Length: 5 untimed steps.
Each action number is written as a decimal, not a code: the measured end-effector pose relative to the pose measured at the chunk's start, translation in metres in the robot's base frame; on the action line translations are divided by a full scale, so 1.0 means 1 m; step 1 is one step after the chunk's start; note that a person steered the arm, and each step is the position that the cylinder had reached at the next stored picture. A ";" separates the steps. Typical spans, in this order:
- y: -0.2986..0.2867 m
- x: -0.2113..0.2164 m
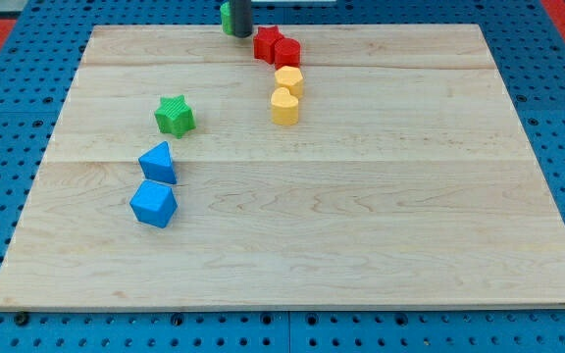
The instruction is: Push the green circle slightly to left
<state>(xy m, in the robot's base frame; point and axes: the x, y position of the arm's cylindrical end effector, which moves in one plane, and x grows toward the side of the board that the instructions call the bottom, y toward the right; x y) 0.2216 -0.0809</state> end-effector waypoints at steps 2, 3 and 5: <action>-0.005 0.028; 0.031 0.007; 0.033 -0.008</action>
